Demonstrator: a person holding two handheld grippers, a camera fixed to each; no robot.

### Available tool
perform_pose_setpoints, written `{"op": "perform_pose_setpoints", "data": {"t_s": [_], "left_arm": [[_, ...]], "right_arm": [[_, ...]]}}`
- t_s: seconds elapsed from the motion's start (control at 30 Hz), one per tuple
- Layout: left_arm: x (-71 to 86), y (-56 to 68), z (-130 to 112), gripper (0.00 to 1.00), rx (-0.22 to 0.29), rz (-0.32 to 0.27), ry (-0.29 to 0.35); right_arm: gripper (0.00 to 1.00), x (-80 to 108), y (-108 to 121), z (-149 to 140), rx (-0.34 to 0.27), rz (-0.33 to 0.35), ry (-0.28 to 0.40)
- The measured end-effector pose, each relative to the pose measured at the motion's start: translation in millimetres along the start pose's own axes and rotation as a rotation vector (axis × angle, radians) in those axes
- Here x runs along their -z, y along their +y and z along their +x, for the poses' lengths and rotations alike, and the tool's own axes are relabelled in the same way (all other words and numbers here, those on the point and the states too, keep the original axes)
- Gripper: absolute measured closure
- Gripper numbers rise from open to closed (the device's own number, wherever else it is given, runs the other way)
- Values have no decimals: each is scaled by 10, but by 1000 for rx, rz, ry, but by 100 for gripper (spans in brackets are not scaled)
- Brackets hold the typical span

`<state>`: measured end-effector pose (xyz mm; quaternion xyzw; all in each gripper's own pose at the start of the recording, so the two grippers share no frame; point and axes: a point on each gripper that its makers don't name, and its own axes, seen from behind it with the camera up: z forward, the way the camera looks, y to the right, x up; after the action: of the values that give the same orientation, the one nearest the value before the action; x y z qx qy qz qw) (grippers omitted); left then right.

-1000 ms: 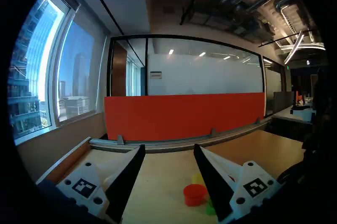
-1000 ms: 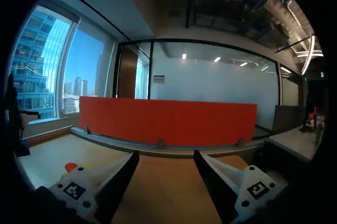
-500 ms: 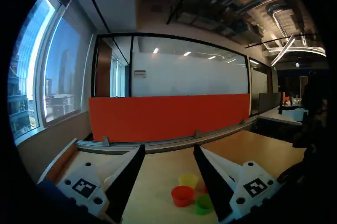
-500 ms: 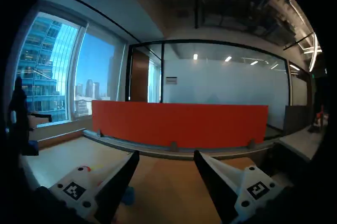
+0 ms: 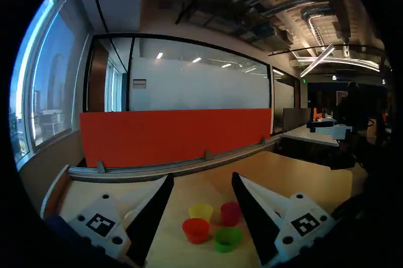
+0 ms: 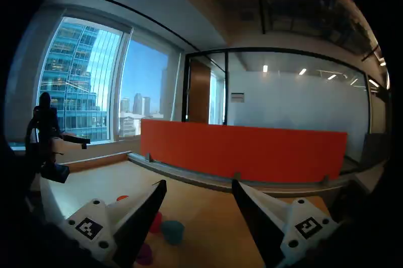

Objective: Pour water

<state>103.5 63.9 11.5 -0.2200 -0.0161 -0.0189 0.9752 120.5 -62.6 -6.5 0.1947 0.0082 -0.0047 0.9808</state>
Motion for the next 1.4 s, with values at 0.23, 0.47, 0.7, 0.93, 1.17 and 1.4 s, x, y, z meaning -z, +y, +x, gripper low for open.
{"op": "perform_pose_setpoints", "data": {"t_s": [0.23, 0.47, 0.7, 0.93, 1.17, 1.4], "left_arm": [[20, 26, -56, 15, -35, -33, -34], [37, 129, -166, 15, -60, -100, -91], [37, 191, -387, 16, -77, -155, -156], [12, 250, -623, 15, -93, -186, -200], [-12, 359, -888, 15, -82, -225, -251], [-63, 415, -1154, 16, -91, -251, -301]], "right_arm": [[0, -72, -75, -79, 16, 45, -53], [0, -151, -169, -182, 33, 109, -126], [0, -193, -252, -326, 64, 144, -192], [0, -226, -316, -483, 102, 175, -240], [0, -281, -348, -612, 105, 201, -273], [0, -355, -344, -758, 91, 219, -303]]}}
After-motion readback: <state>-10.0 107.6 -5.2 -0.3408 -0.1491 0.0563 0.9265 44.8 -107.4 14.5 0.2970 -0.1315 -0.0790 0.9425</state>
